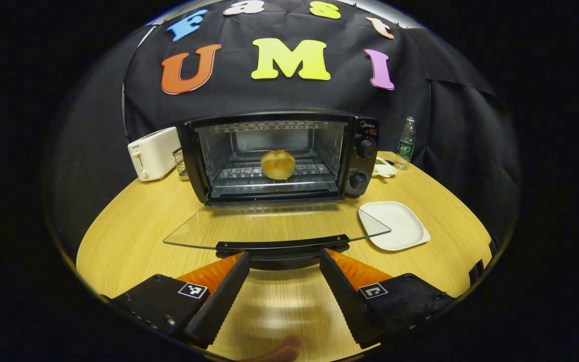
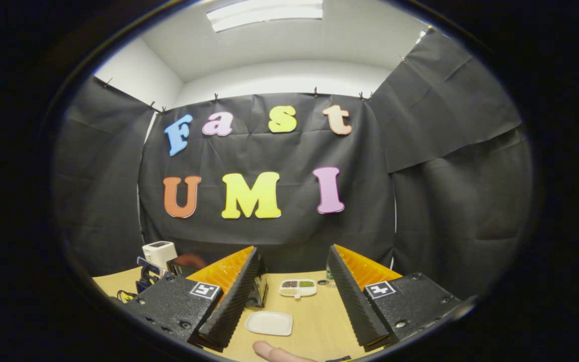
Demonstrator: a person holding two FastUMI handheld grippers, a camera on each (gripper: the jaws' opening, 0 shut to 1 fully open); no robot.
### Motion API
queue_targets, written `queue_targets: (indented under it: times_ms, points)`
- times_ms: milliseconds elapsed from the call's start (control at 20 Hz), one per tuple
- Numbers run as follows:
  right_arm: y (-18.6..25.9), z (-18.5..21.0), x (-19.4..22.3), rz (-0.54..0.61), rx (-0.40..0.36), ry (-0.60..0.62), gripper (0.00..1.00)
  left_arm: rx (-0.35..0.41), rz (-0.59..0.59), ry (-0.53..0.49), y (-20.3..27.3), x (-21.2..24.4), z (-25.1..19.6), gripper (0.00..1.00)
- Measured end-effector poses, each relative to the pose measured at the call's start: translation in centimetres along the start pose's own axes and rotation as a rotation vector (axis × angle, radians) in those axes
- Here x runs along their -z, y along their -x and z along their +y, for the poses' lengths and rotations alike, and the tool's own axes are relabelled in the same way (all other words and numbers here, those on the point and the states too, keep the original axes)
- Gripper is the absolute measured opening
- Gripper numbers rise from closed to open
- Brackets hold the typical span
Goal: Open the electric oven with the left hand, put the food in, and close the electric oven.
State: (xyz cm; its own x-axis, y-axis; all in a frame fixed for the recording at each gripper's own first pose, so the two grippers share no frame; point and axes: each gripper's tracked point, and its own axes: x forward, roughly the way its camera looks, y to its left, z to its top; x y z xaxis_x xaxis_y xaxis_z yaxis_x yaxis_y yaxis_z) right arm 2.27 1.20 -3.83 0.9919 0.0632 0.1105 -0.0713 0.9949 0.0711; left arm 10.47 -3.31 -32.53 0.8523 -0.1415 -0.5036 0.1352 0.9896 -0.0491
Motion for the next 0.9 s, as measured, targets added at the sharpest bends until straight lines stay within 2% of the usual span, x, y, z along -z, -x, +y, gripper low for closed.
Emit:
queue_targets:
  times_ms: [450, 500, 550, 600, 650, 750, 800, 850, 900]
  points:
    - [0.2, 0.3, -0.1, 0.006, 0.003, 0.009, 0.90, -0.008, -0.024, 0.000, 0.2, -2.8, 0.6, 0.96]
    - [0.2, 0.2, -0.1, 0.005, 0.003, 0.011, 0.87, -0.003, -0.028, 0.004, 0.3, -3.2, 0.6, 0.96]
    - [0.3, 0.2, -0.2, 0.004, 0.004, 0.012, 0.90, 0.004, -0.036, -0.001, 0.3, -3.7, 0.7, 0.96]
    - [0.3, 0.2, -0.2, 0.003, 0.005, 0.012, 0.87, 0.009, -0.043, -0.001, 0.3, -4.3, 0.8, 0.96]
    - [0.4, 0.2, -0.3, 0.002, 0.005, 0.011, 0.90, 0.012, -0.051, 0.003, 0.2, -4.7, 0.8, 0.96]
    - [0.4, 0.2, -0.2, 0.003, 0.005, 0.012, 0.90, 0.015, -0.064, 0.000, 0.2, -5.6, 0.9, 0.96]
    - [0.4, 0.1, -0.1, 0.005, 0.007, 0.012, 0.90, 0.015, -0.064, -0.004, 0.0, -6.0, 0.9, 0.89]
    - [0.5, 0.0, -0.2, 0.004, 0.013, 0.013, 0.90, 0.014, -0.063, -0.006, -0.3, -6.2, 0.9, 0.98]
    - [0.5, -0.2, -0.3, 0.000, 0.022, 0.017, 0.87, 0.013, -0.067, -0.007, -0.6, -6.5, 1.0, 0.98]
